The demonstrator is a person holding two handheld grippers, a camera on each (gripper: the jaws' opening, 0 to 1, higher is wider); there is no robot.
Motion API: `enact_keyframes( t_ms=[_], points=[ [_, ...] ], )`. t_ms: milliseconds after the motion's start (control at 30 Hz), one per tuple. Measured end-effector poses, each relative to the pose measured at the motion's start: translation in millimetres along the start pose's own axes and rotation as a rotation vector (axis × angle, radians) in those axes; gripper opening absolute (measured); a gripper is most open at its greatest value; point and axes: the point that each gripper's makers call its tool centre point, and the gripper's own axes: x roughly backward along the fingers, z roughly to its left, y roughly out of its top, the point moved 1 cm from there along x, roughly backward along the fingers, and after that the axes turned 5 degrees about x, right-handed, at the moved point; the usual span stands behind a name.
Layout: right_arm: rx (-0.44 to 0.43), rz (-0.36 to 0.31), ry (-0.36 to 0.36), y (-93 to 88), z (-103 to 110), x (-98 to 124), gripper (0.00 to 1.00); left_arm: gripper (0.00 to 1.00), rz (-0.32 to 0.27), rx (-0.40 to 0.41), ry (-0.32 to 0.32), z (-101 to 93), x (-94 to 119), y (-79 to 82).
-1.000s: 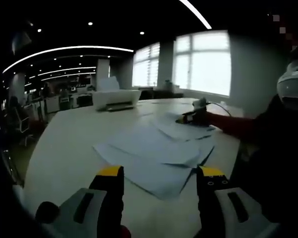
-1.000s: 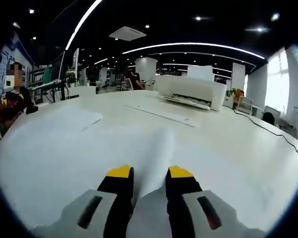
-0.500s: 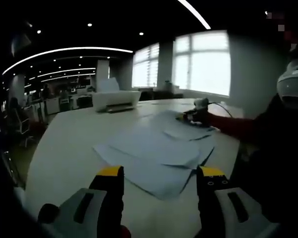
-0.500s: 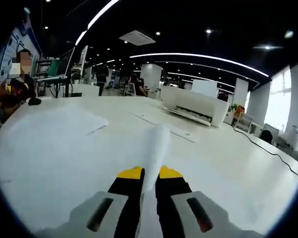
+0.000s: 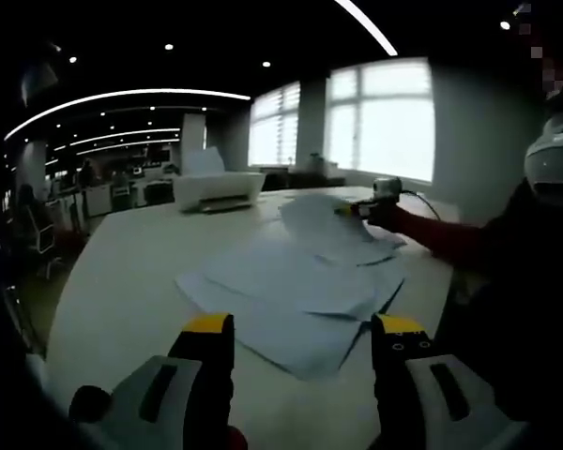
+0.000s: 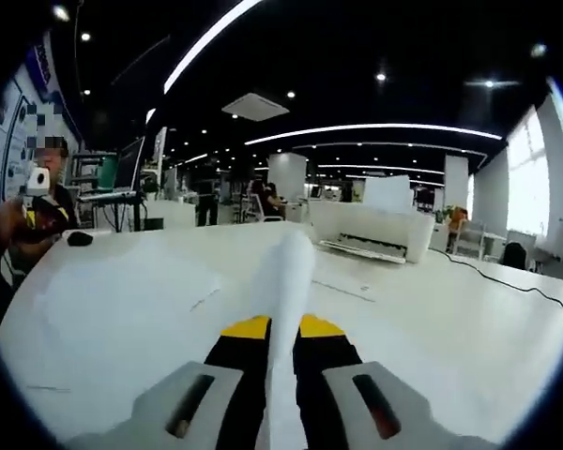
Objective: Organize the stack of printing papers by aligning and flattening the scattered papers on the table
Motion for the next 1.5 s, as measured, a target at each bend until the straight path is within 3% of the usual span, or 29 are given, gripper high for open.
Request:
enact_keyframes(
  t_ms=[533,1067,1500],
  points=[
    [-0.016,-0.113,0.096,42.9,29,16,0.05,0.62,-0.009,0.0,0.002,-3.2,3,0.0],
    [0.0,-0.191,0.249,79.2,65,23,0.05,0.62,-0.022,-0.006,0.0,-4.0,7,2.5],
    [0.082,-0.219,0.387,109.7,102,31,0.05,0.62,-0.032,-0.018,0.0,-4.6,10,8.2]
  ],
)
